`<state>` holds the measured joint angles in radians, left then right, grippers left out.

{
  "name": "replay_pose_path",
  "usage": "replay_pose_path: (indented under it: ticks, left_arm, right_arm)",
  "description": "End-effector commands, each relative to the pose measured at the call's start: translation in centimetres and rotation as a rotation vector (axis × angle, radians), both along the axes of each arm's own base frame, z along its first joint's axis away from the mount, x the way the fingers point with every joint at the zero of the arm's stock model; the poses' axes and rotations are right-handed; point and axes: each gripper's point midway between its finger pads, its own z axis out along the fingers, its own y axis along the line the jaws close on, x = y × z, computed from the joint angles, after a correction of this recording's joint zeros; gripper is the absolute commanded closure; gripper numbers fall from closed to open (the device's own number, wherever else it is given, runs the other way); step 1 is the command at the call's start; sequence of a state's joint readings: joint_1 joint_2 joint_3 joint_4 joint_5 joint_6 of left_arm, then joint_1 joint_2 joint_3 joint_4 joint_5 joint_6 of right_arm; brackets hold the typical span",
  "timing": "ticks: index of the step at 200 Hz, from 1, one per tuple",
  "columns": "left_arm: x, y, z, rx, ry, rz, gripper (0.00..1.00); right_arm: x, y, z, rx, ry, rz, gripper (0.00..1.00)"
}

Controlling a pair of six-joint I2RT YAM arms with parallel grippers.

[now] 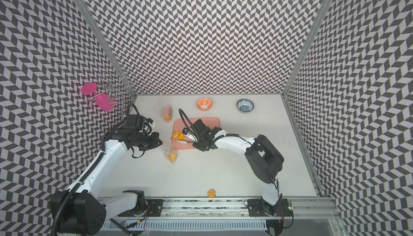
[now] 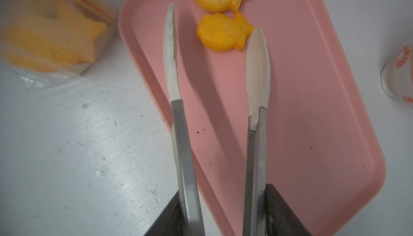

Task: Put the cookies into a resealable bag to prevent moisture
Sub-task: Pick up the cookie from the tray.

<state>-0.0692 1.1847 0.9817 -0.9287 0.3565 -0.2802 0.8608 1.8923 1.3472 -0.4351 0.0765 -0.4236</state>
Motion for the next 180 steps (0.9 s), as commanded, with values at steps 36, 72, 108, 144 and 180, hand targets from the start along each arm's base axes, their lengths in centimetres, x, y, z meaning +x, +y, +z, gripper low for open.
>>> replay_pose_path:
  ticks: [36, 72, 108, 144, 180]
  left_arm:
    - [-0.2, 0.2, -0.1, 0.01, 0.004, -0.017, 1.0]
    - [-0.1, 0.0, -0.3, 0.005, 0.009, -0.023, 1.0]
    - [0.3, -0.3, -0.4, -0.013, 0.01, -0.029, 1.0]
    - [0.6, -0.7, -0.3, -0.028, 0.007, -0.042, 1.0]
    - [0.9, -1.6, -0.5, -0.05, 0.013, -0.063, 1.0]
  right_arm:
    - [1.6, 1.6, 0.6, -0.025, -0.061, -0.007, 0.52]
    - [1.6, 0.9, 0.7, -0.049, -0.064, -0.02, 0.6]
    - [1.5, 0.0, 1.8, -0.041, -0.078, -0.044, 0.64]
    - [1.4, -0.5, 3.7, 0.015, -0.084, -0.067, 0.65]
    - [1.1, -1.5, 5.6, 0.107, -0.066, -0.097, 0.65]
